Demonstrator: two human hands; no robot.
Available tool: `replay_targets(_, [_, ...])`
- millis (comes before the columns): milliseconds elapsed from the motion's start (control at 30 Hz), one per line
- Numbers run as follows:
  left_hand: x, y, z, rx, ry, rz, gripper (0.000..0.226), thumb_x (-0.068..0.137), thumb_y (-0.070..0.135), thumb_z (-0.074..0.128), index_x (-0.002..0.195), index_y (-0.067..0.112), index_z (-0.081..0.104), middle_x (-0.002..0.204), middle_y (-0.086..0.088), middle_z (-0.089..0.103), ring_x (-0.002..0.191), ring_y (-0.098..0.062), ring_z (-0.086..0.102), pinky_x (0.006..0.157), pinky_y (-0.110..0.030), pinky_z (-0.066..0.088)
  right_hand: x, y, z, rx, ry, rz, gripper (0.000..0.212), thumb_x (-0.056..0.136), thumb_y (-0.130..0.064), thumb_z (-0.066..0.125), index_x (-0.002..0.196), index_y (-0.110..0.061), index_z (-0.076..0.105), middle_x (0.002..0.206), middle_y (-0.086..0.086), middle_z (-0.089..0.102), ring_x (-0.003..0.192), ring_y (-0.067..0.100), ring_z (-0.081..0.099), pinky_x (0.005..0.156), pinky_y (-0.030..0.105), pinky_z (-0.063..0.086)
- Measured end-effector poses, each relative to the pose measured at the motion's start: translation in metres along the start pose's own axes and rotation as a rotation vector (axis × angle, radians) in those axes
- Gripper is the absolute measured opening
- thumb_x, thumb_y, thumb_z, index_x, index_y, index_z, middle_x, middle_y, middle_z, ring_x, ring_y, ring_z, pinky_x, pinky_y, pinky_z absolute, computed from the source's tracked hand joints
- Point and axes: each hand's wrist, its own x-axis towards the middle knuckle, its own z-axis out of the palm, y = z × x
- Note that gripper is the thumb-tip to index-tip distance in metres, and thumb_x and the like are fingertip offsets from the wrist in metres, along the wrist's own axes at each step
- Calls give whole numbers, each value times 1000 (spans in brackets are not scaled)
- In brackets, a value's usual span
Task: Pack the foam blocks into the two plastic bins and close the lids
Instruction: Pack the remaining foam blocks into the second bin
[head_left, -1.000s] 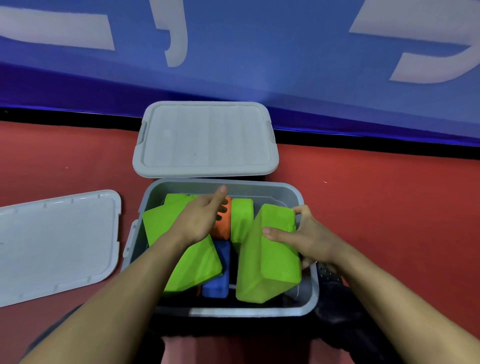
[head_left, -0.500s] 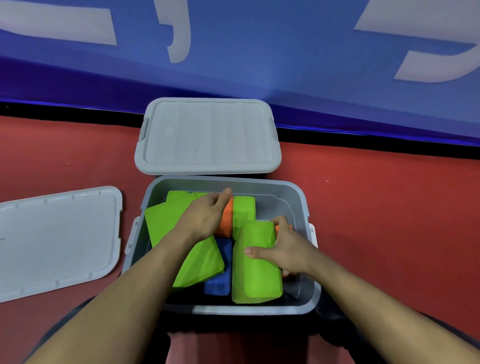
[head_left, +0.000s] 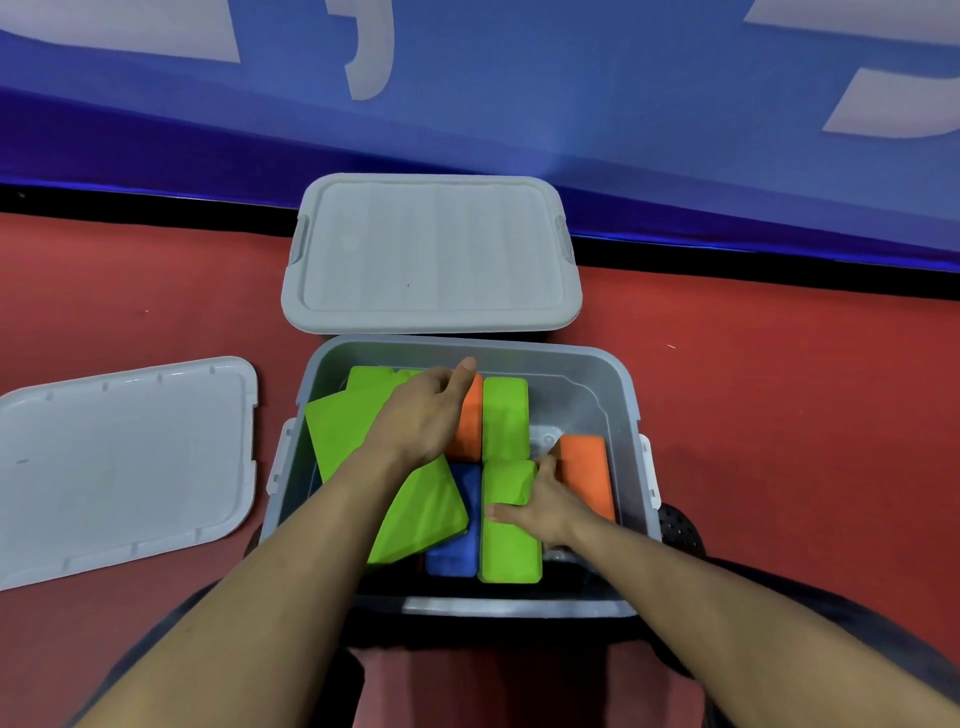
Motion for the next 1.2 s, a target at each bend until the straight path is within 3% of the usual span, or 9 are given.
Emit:
replay_targets(67, [1, -1, 1, 0, 3, 5, 68, 104, 59, 30, 100, 1, 65, 99, -12, 70, 98, -30, 62, 91, -41, 47, 13, 0, 6, -23, -9, 55, 130, 77, -54, 82, 156, -6, -10, 144, 11, 54, 117, 27, 63, 92, 38, 57])
replay_targets(233, [4, -2, 1, 3, 7, -7, 57, 104, 59, 30, 70, 16, 47, 70, -2, 55, 72, -22, 52, 68, -37, 36, 39, 12, 21, -22, -31, 91, 125, 76, -56, 82, 158, -5, 3, 148, 14, 48, 129, 28, 54, 105, 39, 49])
replay_targets(433, [8, -4, 1, 13, 9, -26, 56, 105, 57, 32, 71, 14, 48, 69, -2, 54, 75, -27, 52, 69, -37, 37, 48, 10, 24, 20, -32, 141, 128, 72, -52, 87, 156, -6, 2, 151, 12, 46, 131, 29, 53, 104, 41, 49])
replay_targets(533, [8, -2, 2, 18, 7, -24, 56, 105, 56, 32, 70, 15, 44, 69, -3, 53, 73, -26, 50, 68, -37, 36, 44, 10, 23, -1, -17, 162, 122, 71, -55, 86, 154, -6, 12, 150, 10, 48, 132, 28, 52, 104, 38, 48])
replay_targets(633, [8, -1, 2, 26, 12, -12, 55, 105, 56, 32, 71, 14, 45, 71, -3, 54, 76, -27, 52, 70, -37, 37, 39, 10, 16, -121, 50, 168, 125, 60, -76, 79, 151, -7, 28, 146, 11, 53, 128, 31, 56, 101, 39, 51])
replay_targets(733, [6, -1, 2, 29, 5, -7, 58, 105, 56, 32, 76, 9, 49, 73, -5, 55, 80, -30, 54, 75, -39, 40, 19, -3, -7, -296, 249, 57, 89, 65, -87, 64, 122, -19, 58, 120, 7, 70, 108, 30, 66, 85, 36, 54])
replay_targets(900, [8, -1, 4, 13, 15, -12, 62, 104, 57, 33, 80, 4, 55, 76, -7, 59, 81, -30, 57, 78, -39, 44, -3, -1, -49, -308, 574, 18, 78, 81, -69, 68, 134, -14, 51, 135, 12, 56, 125, 35, 55, 96, 44, 49])
replay_targets(1033, [9, 2, 10, 28, 25, 0, 55, 105, 54, 34, 71, 12, 43, 69, -8, 54, 73, -31, 52, 72, -39, 42, 0, 20, -52, -248, 506, 172, 87, 77, -66, 73, 138, -9, 45, 141, 16, 51, 128, 36, 55, 97, 45, 48])
replay_targets(1200, [12, 3, 24, 8, 7, -21, 63, 105, 56, 33, 76, 3, 51, 74, -13, 62, 78, -33, 58, 76, -39, 45, 9, 36, -49, -182, 399, 308, 104, 78, -64, 75, 147, -3, 28, 146, 21, 51, 132, 37, 53, 103, 41, 44])
